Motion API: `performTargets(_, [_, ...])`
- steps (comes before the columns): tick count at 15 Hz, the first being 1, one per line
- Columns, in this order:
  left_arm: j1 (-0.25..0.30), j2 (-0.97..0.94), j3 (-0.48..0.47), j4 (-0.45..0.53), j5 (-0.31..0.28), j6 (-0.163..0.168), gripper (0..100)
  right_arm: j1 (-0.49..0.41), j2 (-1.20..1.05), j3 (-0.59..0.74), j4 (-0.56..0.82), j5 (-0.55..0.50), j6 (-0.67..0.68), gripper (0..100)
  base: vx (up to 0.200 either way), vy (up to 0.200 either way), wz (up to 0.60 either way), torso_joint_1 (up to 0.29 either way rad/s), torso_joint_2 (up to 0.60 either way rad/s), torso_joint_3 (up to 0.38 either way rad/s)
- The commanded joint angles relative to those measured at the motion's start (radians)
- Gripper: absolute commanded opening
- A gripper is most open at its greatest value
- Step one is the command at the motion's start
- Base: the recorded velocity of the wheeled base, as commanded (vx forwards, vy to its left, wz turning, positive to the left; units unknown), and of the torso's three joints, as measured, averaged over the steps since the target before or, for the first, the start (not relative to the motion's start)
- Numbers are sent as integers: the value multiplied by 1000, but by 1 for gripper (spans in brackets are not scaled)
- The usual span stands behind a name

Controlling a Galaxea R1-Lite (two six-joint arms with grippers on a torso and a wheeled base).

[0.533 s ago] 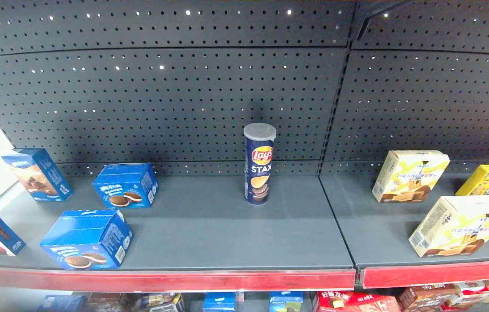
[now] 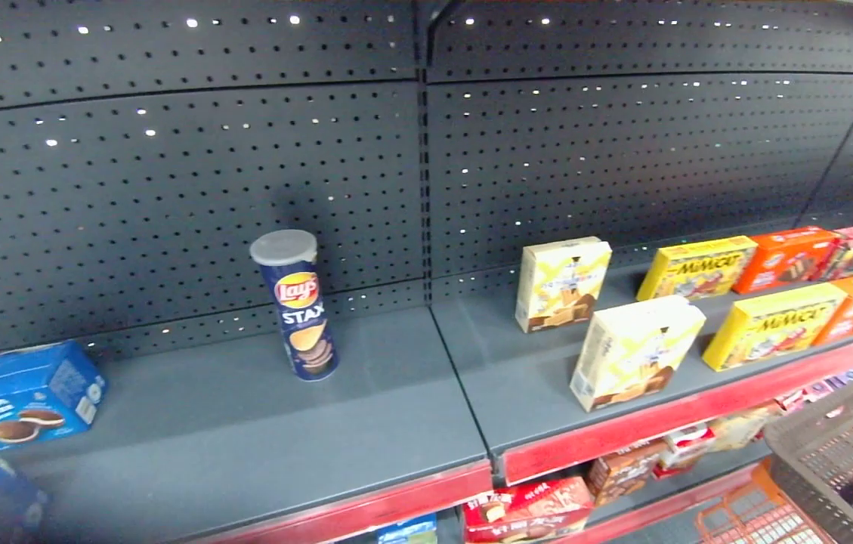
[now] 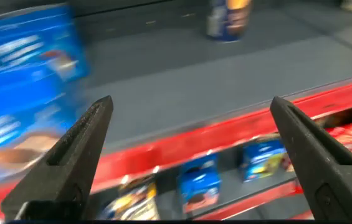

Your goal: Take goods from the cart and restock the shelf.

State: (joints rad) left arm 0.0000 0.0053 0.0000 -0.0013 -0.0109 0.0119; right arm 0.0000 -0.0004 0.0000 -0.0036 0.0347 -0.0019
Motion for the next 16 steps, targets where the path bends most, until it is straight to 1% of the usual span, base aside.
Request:
performTargets(1, [0, 1, 0, 0, 0, 0, 100, 2, 0, 0, 1, 1, -1, 100, 0, 0, -600, -2, 2, -2])
performTargets(13, [0, 1, 0, 0, 0, 0, 100, 0, 0, 0, -1, 1, -1, 100, 0, 0, -600, 0, 3, 4])
performTargets(16, [0, 1, 0, 0, 0, 0, 100, 2, 0, 0, -1, 1, -1, 100, 0, 0, 0, 0, 0, 0])
